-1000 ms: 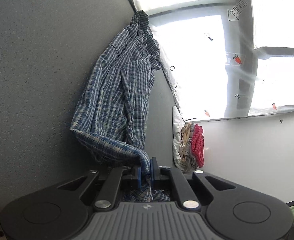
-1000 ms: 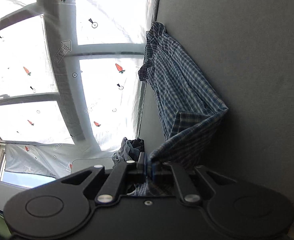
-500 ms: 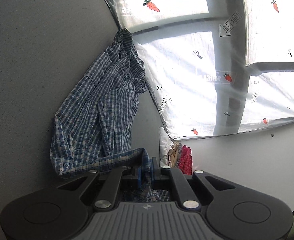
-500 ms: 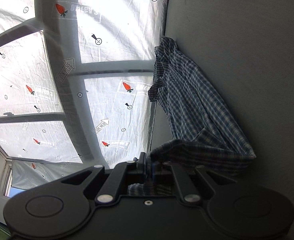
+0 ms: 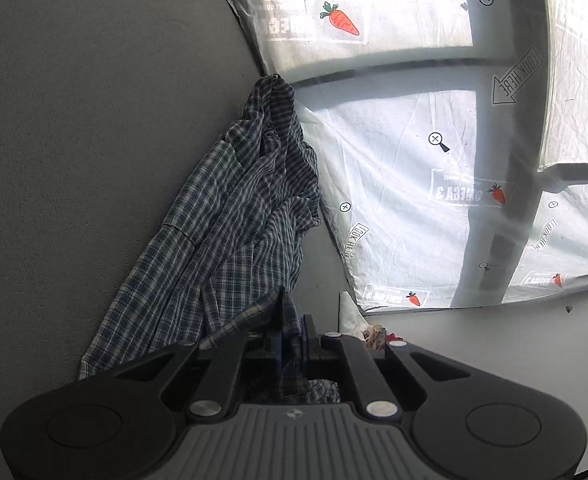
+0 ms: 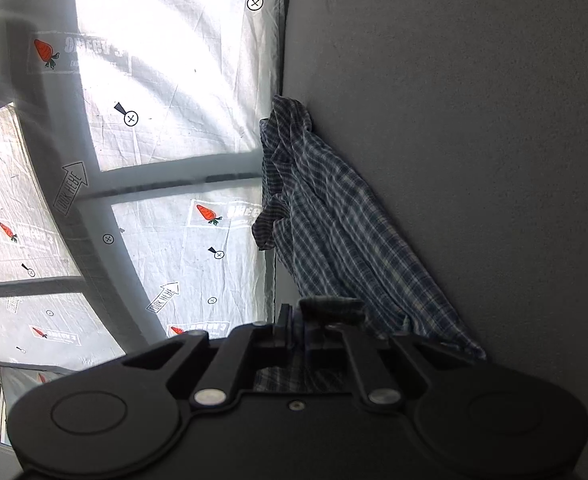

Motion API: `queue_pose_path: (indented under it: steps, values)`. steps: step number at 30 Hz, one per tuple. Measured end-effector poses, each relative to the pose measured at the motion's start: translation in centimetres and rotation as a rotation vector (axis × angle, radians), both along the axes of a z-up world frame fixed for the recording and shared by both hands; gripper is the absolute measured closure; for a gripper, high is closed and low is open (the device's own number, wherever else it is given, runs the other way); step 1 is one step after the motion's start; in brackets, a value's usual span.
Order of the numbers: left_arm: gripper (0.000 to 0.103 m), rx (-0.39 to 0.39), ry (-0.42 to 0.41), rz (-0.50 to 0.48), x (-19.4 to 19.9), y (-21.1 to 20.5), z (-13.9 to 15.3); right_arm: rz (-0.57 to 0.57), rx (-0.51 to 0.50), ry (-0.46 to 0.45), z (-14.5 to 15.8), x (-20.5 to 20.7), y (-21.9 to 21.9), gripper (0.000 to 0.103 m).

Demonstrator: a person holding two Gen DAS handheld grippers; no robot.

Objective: Fold clothes

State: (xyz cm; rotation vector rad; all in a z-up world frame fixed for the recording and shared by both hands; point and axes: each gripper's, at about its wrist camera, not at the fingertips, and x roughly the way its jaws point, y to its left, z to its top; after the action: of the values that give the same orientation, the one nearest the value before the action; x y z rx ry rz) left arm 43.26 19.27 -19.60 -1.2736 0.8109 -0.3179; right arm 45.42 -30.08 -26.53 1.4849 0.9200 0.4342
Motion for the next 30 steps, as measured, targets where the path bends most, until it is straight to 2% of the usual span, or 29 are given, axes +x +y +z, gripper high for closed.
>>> queue_pose_path:
  steps: [3, 7, 9, 11, 14, 16, 18, 19, 20, 21, 24, 26, 29, 30]
  values:
    - [0.095, -0.017, 0.047, 0.029, 1.6, 0.1, -1.2, -0.049, 0.02, 0.091, -1.9, 1.1, 0.2, 0.097]
    - [0.095, -0.031, 0.062, 0.042, 2.9, -0.2, -1.7, -0.06, 0.008, 0.081, -1.6, 1.7, 0.2, 0.097]
    - [0.095, -0.059, 0.038, 0.056, 3.2, -0.2, -1.3, -0.095, 0.033, 0.07, -1.2, 1.6, -0.2, 0.097]
    - [0.094, -0.047, 0.022, 0.052, 3.9, -0.4, -1.1, -0.116, 0.055, 0.057, -1.0, 1.8, -0.5, 0.097]
    - [0.095, 0.017, 0.076, 0.058, 5.1, -0.5, -1.8, -0.108, 0.029, 0.079, -1.5, 2.6, -0.4, 0.095]
    - [0.094, -0.002, 0.112, 0.078, 5.7, -0.3, -2.6, -0.122, 0.044, 0.112, -2.1, 2.9, -0.4, 0.094]
    - [0.082, -0.023, 0.103, 0.091, 6.1, -0.1, -2.5, -0.137, 0.054, 0.117, -2.1, 3.1, -0.5, 0.092]
    - [0.076, -0.02, 0.086, 0.095, 6.2, 0.1, -2.1, -0.142, 0.047, 0.106, -1.9, 3.2, -0.6, 0.086]
    - [0.062, -0.017, 0.068, 0.099, 6.3, 0.2, -1.6, -0.148, 0.041, 0.095, -1.6, 3.2, -0.8, 0.077]
    - [0.049, -0.013, 0.049, 0.104, 6.4, 0.3, -1.2, -0.16, 0.034, 0.084, -1.4, 3.2, -1.0, 0.074]
    - [0.038, -0.053, -0.022, 0.185, 6.3, 1.2, 0.2, -0.194, 0.011, 0.069, -0.5, 3.1, -1.7, 0.069]
    - [0.036, -0.072, -0.048, 0.222, 6.2, 1.9, 1.1, -0.195, -0.043, 0.045, 0.6, 3.0, -2.0, 0.065]
    - [0.036, 0.083, -0.054, 0.181, 5.8, 1.7, 3.1, -0.137, -0.208, -0.018, 3.2, 3.0, -1.6, 0.056]
    - [0.036, 0.163, -0.04, 0.153, 5.6, 1.3, 3.7, -0.101, -0.283, -0.046, 4.2, 3.0, -1.0, 0.055]
